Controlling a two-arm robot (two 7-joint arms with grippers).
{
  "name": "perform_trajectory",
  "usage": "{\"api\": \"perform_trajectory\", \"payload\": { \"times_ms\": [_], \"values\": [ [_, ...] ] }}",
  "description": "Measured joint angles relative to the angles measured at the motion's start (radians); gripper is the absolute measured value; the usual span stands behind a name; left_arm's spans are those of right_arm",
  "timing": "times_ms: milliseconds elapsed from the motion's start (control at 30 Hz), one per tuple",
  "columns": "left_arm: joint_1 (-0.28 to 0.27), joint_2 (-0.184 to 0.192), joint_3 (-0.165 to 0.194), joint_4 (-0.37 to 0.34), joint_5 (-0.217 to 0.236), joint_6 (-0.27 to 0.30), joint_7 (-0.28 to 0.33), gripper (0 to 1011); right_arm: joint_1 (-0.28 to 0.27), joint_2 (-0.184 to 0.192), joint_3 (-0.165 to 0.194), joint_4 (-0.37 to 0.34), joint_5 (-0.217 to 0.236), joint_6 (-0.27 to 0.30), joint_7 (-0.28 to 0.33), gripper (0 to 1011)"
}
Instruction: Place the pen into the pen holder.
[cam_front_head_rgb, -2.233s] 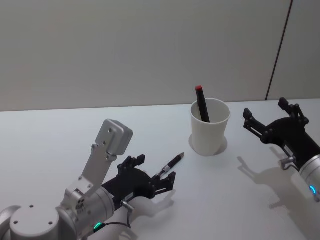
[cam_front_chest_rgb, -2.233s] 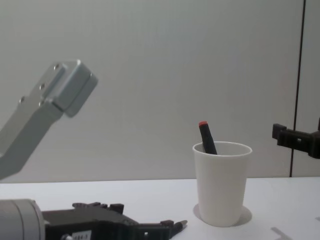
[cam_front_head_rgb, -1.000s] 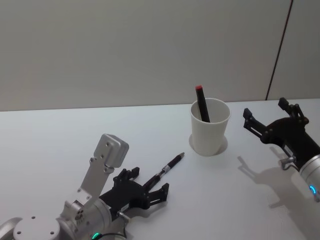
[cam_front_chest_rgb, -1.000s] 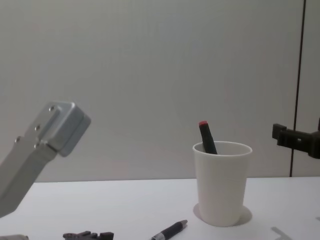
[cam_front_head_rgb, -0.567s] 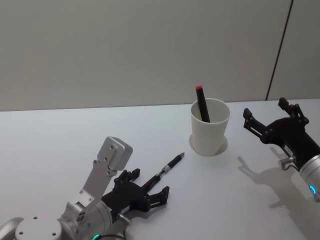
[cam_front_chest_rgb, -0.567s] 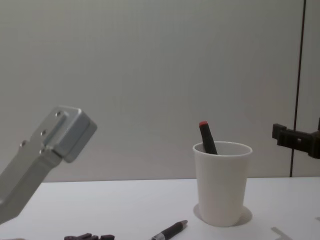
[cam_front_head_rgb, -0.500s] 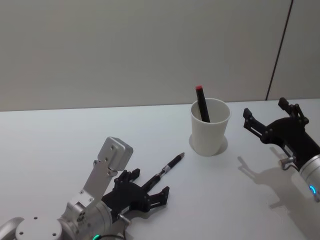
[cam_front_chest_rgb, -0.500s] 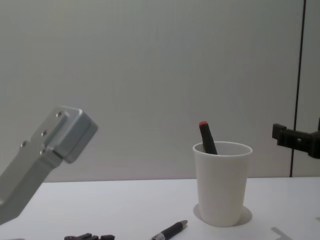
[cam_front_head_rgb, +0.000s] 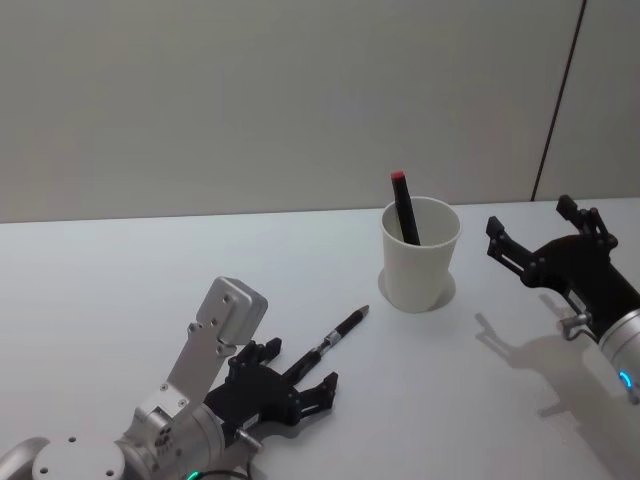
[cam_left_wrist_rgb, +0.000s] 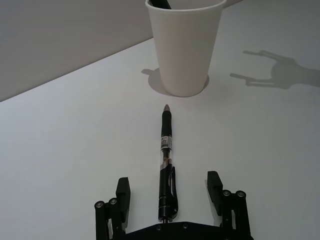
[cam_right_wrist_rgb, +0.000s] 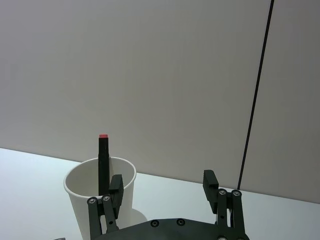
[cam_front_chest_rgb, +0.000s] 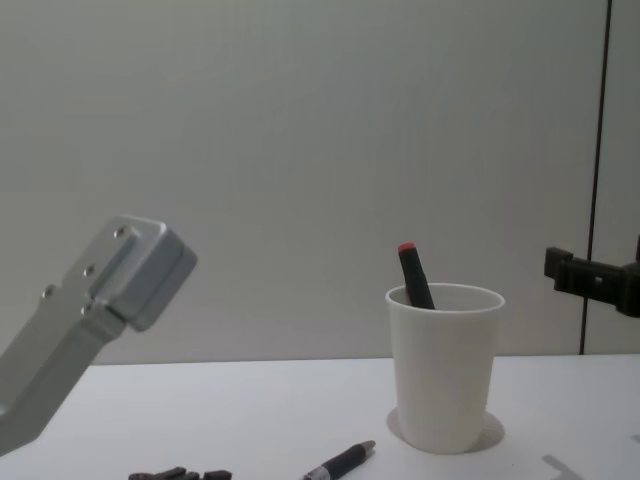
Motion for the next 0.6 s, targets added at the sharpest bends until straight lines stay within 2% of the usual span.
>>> {"api": "perform_trajectory", "payload": {
  "times_ms": [233, 333, 533, 600],
  "values": [
    [0.001, -0.001, 0.000, 0.000, 0.003, -0.004, 0.002, 825, 0.000, 0.000, 0.000, 0.000, 0.000, 0.000, 0.000, 1001],
    [0.001, -0.001, 0.000, 0.001, 0.003, -0.006, 0.004, 694, 0.000, 0.000, 0.000, 0.000, 0.000, 0.000, 0.000, 1001],
    [0.002, -0.001, -0.001, 0.001, 0.005, -0.008, 0.006, 515, 0.000, 0.000, 0.000, 0.000, 0.000, 0.000, 0.000, 1001],
    [0.002, -0.001, -0.001, 0.002, 0.005, -0.008, 0.006, 496, 0.000, 0.000, 0.000, 0.000, 0.000, 0.000, 0.000, 1001]
  ]
}}
